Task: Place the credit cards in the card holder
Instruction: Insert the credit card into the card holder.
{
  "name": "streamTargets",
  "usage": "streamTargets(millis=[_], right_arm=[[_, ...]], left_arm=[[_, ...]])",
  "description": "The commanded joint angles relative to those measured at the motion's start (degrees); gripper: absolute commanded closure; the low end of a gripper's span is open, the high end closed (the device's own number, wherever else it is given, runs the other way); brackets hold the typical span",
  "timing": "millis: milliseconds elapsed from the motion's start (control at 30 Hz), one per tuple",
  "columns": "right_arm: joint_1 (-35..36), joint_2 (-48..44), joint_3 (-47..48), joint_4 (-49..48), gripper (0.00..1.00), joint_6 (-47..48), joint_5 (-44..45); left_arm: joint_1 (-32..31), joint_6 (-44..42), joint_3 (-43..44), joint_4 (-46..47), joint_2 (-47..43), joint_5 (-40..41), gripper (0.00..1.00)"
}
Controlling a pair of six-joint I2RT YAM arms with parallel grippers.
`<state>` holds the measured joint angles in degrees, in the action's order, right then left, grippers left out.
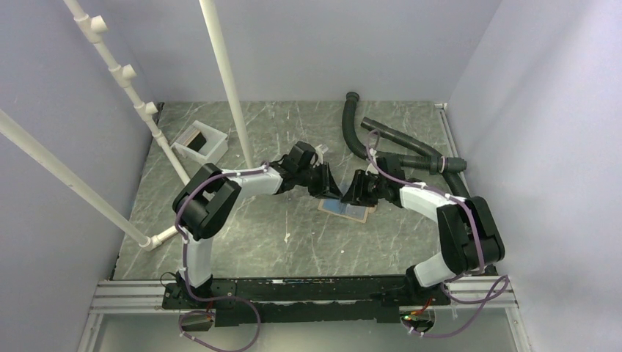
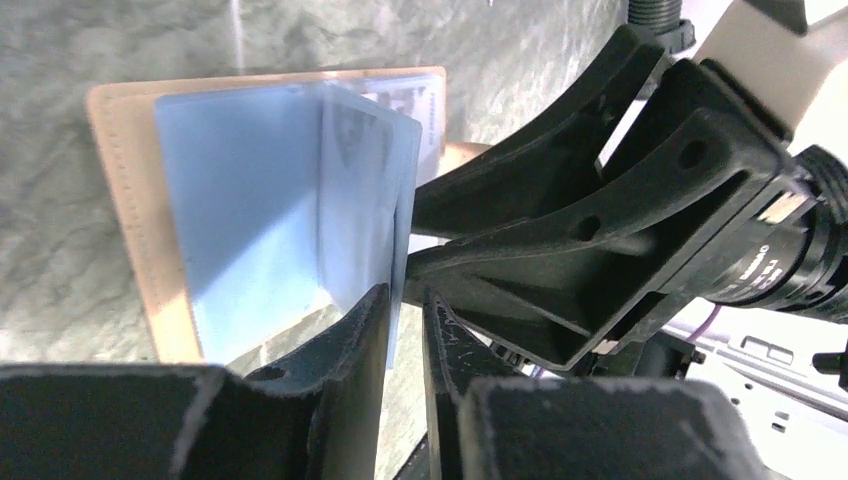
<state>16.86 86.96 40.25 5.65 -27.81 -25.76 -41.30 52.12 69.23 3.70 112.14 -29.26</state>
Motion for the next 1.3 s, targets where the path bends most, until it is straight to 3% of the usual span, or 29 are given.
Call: streamTargets(millis=[0,267,533,767,933,1267], right_arm=[[-2.78,-5.36,-1.60,-0.38,0.54,-3.11,-0.52],[-8.23,-7.70,-4.17,-5.37,0.40,-7.12,-8.54],[-8.33,-5.48,-3.68,-8.61,0.40,-7.89,-11.42],[-8.21,-3.15,-3.01,-8.03,0.52,-6.73,-10.95],[-8.22,-3.82,-2.46,-1.88,0.72,-4.44,-5.76],[-8.26,-4.48,-3.29,-1.53,0.67,-2.17,-5.36]], left_arm=[[-1.51,1.25,2.17,3.96,0.81,-3.61,0.76],[-1.88,0.63,2.73,2.90,1.47,-3.21,0.76],[-1.88,0.64,2.49,2.62,2.18,-3.22,0.77],[-2.30,0.50,3.21,2.97,2.80,-4.31,0.76],[-2.43,-0.51,3.24,2.23,2.01,-4.49,0.69],[-2.50,-6.13,3.91,-3.13,0.17,-1.40,0.49]])
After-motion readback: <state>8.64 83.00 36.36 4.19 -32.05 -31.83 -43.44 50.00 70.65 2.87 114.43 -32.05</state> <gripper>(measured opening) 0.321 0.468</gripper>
